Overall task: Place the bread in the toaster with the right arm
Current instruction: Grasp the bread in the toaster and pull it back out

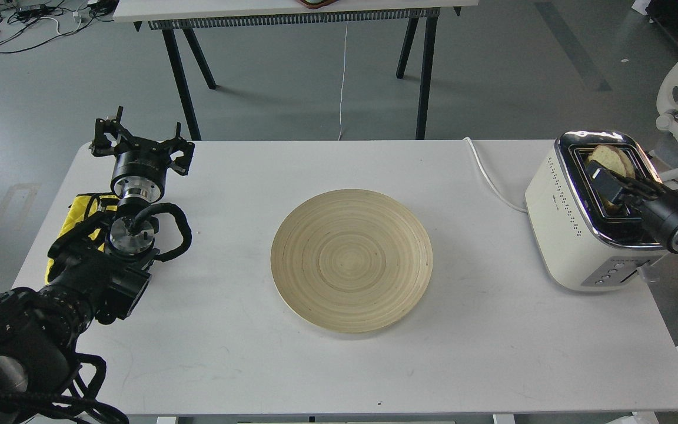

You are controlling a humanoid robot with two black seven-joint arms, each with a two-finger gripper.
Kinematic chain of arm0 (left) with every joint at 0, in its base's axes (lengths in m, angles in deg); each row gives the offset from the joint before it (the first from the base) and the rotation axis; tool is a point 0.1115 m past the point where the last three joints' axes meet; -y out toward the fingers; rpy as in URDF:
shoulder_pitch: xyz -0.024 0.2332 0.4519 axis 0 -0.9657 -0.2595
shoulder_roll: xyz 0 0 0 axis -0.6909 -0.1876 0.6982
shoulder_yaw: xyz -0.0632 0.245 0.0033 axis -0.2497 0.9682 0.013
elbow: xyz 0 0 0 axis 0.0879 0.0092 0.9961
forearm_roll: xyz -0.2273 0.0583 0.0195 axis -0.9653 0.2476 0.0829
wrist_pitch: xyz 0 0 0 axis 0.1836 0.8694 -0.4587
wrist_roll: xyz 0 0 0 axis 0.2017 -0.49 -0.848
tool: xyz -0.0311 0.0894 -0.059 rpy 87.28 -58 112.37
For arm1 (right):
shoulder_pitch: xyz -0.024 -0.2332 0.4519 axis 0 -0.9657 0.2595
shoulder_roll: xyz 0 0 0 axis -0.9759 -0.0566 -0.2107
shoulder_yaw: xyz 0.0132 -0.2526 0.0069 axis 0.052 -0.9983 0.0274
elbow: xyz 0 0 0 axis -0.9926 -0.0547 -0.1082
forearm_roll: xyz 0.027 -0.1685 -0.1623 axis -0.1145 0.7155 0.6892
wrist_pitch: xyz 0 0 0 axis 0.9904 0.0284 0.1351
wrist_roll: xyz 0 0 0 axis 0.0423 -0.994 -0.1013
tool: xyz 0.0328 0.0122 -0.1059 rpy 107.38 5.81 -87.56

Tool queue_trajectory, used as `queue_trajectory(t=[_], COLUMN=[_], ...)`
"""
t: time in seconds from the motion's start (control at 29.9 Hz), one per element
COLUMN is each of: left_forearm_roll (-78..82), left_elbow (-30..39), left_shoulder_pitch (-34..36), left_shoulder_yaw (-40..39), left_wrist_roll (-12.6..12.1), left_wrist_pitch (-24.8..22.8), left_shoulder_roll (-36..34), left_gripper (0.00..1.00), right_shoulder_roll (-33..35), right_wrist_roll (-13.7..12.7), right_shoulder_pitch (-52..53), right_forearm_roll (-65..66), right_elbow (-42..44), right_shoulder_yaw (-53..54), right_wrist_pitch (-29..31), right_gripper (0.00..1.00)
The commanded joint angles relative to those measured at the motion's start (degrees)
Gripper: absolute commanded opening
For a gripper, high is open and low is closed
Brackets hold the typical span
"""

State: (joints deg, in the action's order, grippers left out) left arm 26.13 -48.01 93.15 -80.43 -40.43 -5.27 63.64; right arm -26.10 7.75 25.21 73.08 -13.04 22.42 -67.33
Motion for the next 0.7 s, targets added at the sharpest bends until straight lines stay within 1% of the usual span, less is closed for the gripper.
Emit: queue_trajectory(t=[0.0, 0.03, 0.2, 0.23, 0.33, 0.43, 0.57, 0.67], left_forearm_roll=[0.0, 0.0, 0.0, 0.0, 0.0, 0.0, 0.0, 0.0], left_elbow=[0.0, 0.0, 0.0, 0.0, 0.0, 0.0, 0.0, 0.0], left_shoulder_pitch=[0.0, 0.0, 0.0, 0.0, 0.0, 0.0, 0.0, 0.0], left_shoulder_yaw=[0.0, 0.0, 0.0, 0.0, 0.0, 0.0, 0.0, 0.0], left_wrist_roll=[0.0, 0.09, 0.0, 0.0, 0.0, 0.0, 0.0, 0.0], left_wrist_pitch=[0.0, 0.0, 0.0, 0.0, 0.0, 0.0, 0.0, 0.0], left_shoulder_roll=[0.0, 0.0, 0.0, 0.0, 0.0, 0.0, 0.0, 0.0], left_gripper=[1.0, 1.0, 1.0, 1.0, 1.0, 1.0, 1.0, 1.0], right_shoulder_roll=[-0.28, -0.28, -0.36, -0.28, 0.16, 0.86, 3.59, 3.42], right_wrist_roll=[0.08, 0.08, -0.01, -0.01, 0.08, 0.17, -0.18, 0.69], right_shoulder_pitch=[-0.1, -0.1, -0.19, -0.19, -0.1, 0.07, 0.07, -0.1], right_forearm_roll=[0.01, 0.01, 0.01, -0.08, -1.57, -5.34, -13.15, -23.52], right_elbow=[0.32, 0.23, 0.5, 0.41, -0.38, -2.74, -10.29, -17.76], right_shoulder_yaw=[-0.03, -0.03, 0.76, 0.85, 1.72, 5.23, 14.36, 18.86], right_wrist_pitch=[-0.2, -0.2, -0.55, -0.82, -2.31, -3.1, -2.32, -2.4], right_gripper=[0.36, 0.32, 0.03, 0.01, 0.0, 0.0, 0.0, 0.0])
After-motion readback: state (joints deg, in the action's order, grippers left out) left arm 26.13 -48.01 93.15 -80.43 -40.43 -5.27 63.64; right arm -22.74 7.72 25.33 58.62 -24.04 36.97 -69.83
